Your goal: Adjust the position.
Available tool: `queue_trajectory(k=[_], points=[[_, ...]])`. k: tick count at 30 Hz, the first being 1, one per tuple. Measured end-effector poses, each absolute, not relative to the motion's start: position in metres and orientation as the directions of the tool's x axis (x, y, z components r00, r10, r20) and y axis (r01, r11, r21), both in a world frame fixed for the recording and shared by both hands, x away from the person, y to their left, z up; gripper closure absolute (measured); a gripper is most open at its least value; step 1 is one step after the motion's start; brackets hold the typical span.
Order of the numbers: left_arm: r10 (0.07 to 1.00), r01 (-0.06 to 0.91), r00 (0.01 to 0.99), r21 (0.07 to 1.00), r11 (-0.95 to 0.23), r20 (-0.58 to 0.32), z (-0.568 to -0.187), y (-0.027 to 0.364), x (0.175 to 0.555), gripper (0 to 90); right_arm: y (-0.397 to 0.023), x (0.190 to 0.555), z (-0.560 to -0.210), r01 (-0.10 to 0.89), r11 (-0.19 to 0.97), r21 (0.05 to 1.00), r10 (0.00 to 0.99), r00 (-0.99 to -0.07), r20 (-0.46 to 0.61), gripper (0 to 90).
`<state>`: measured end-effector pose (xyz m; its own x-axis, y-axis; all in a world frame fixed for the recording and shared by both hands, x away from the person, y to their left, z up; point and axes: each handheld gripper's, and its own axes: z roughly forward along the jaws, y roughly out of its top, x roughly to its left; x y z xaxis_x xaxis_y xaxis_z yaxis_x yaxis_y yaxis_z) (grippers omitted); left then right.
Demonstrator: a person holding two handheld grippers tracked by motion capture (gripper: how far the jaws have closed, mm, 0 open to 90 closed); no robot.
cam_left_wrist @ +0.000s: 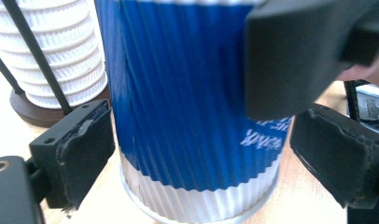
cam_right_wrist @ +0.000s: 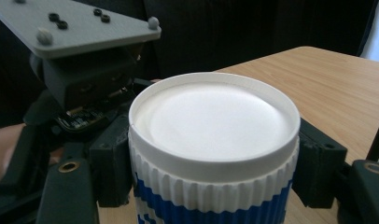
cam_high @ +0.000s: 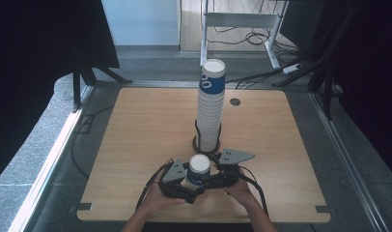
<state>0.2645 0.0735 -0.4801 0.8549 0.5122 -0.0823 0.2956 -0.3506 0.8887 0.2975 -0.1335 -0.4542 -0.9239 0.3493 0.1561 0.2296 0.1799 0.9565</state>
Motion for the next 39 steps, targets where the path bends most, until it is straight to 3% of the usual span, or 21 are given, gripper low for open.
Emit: queue_trajectory(k=[16, 33, 39], points=[[0.533, 0.273, 0.845, 0.893, -0.358, -0.045, -0.4827, 0.0713, 0.2635, 18.6, -0.1344, 0.2967, -0.4535, 0.230, 0.186, 0.955, 0.353, -0.923, 0.153, 27.3], [0.533, 0.253, 0.846, 0.883, -0.395, -0.004, -0.4793, 0.0708, 0.2610, 20.3, -0.1357, 0.2967, -0.4529, 0.247, 0.186, 0.951, 0.348, -0.922, 0.171, 26.0], [0.541, 0.248, 0.841, 0.877, -0.412, 0.016, -0.4776, 0.0713, 0.2607, 20.4, -0.1362, 0.2972, -0.4519, 0.262, 0.173, 0.949, 0.353, -0.916, 0.189, 21.3]])
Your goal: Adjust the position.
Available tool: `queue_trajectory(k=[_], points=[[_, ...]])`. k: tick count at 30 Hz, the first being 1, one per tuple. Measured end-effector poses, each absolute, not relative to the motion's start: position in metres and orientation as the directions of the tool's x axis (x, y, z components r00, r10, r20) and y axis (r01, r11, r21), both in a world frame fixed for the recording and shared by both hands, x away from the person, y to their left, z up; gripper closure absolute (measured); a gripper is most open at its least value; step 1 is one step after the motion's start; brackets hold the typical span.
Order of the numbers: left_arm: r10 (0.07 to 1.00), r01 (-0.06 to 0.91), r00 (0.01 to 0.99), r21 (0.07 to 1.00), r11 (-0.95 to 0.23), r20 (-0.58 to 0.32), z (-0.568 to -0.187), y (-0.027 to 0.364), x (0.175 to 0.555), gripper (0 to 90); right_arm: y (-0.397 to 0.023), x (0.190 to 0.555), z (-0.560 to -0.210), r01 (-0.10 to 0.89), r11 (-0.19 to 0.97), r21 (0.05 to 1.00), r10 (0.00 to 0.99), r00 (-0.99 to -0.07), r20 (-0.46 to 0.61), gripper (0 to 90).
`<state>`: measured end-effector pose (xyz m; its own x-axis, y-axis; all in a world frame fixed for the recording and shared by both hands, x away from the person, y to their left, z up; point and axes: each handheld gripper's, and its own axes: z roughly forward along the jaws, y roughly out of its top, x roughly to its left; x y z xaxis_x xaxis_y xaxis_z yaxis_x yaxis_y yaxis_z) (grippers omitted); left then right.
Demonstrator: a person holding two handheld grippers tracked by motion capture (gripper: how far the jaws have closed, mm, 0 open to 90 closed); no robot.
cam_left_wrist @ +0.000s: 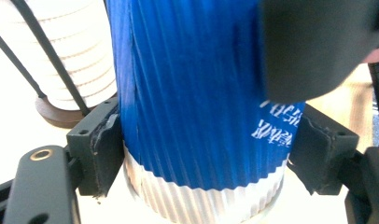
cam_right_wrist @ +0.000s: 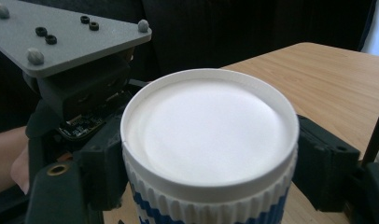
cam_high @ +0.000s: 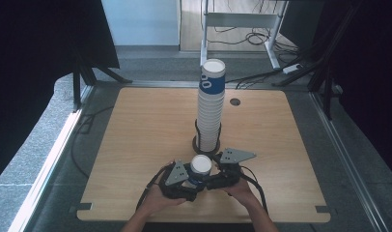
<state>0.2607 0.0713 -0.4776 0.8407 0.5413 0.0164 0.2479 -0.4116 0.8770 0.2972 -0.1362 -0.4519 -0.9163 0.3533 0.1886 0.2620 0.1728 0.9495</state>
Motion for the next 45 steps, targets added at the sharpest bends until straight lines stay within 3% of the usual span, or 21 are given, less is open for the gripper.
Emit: queue_trajectory(k=[26, 45], points=[[0.587, 0.220, 0.796, 0.832, -0.509, 0.148, -0.476, 0.078, 0.263, 20.4, -0.167, 0.297, -0.434, 0.249, 0.178, 0.952, 0.394, -0.905, 0.163, 19.2], [0.583, 0.188, 0.773, 0.788, -0.586, 0.249, -0.480, 0.073, 0.261, 20.4, -0.184, 0.298, -0.441, 0.303, 0.315, 0.899, 0.421, -0.894, 0.154, 20.7]])
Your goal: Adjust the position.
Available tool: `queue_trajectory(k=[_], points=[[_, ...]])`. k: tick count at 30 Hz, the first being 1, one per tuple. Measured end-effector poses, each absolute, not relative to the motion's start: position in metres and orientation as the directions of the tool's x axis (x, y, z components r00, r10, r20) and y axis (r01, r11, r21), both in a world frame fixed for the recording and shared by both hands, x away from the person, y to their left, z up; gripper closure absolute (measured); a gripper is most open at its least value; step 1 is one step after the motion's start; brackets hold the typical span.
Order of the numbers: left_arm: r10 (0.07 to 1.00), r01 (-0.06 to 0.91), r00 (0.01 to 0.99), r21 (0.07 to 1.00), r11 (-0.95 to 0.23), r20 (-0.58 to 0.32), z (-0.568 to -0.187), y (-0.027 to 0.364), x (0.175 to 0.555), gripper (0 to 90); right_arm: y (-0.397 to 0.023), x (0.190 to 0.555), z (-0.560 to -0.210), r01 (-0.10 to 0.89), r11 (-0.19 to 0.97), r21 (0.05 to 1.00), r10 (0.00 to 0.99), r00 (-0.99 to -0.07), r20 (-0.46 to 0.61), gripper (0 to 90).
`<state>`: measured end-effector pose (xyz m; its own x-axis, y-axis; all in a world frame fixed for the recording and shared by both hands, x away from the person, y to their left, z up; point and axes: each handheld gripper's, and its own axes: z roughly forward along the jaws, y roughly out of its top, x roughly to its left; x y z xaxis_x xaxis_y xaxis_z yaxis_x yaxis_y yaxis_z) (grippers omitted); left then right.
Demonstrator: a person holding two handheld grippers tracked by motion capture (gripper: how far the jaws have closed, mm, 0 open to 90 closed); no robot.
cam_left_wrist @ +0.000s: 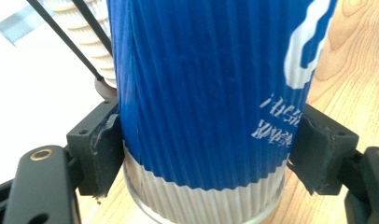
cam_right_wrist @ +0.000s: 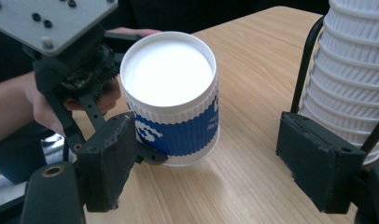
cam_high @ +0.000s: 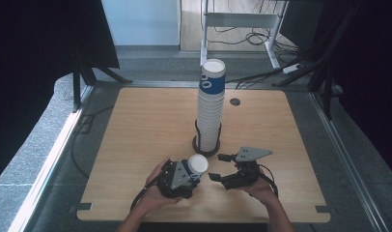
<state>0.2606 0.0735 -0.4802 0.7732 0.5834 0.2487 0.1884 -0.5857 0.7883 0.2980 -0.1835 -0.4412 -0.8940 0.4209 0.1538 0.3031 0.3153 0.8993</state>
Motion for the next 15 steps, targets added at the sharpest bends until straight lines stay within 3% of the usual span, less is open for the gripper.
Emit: queue_trajectory(k=[15], points=[[0.579, 0.172, 0.763, 0.774, -0.610, 0.287, -0.4807, 0.0724, 0.2607, 20.4, -0.1856, 0.2972, -0.4424, 0.312, 0.351, 0.883, 0.414, -0.898, 0.153, 20.4]])
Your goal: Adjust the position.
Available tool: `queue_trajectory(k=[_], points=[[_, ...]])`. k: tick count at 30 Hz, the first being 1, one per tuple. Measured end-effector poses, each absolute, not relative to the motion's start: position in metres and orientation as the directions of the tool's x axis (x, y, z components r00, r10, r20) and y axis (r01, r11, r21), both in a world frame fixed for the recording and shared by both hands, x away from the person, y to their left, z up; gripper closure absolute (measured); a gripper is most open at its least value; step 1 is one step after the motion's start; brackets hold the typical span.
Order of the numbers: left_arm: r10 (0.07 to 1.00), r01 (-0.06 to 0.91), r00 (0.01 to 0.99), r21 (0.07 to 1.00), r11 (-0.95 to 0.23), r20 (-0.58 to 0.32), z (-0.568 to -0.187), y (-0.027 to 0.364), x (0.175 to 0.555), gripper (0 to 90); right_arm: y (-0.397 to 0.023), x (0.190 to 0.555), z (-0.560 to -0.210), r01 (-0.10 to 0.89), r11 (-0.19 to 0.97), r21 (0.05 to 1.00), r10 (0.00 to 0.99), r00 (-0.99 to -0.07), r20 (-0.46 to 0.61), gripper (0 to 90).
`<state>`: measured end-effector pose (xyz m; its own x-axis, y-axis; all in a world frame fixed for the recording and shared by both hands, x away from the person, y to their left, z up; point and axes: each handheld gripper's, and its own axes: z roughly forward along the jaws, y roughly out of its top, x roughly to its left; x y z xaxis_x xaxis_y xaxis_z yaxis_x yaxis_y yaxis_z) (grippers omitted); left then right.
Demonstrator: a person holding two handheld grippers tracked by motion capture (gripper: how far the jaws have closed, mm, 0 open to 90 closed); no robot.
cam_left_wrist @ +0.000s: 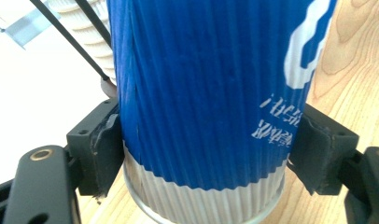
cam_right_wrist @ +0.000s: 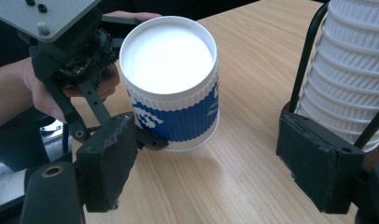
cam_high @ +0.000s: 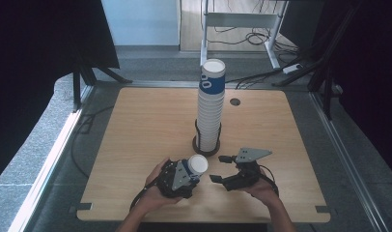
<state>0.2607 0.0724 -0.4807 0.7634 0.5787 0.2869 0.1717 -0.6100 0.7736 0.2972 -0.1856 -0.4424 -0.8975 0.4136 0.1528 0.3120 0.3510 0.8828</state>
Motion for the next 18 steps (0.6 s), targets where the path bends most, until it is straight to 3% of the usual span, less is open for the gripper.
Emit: queue_trajectory(k=[18], points=[[0.527, 0.104, 0.721, 0.682, -0.724, 0.449, -0.483, 0.059, 0.254, 20.4, -0.168, 0.297, -0.452, 0.327, 0.412, 0.851, 0.390, -0.907, 0.160, 18.4]])
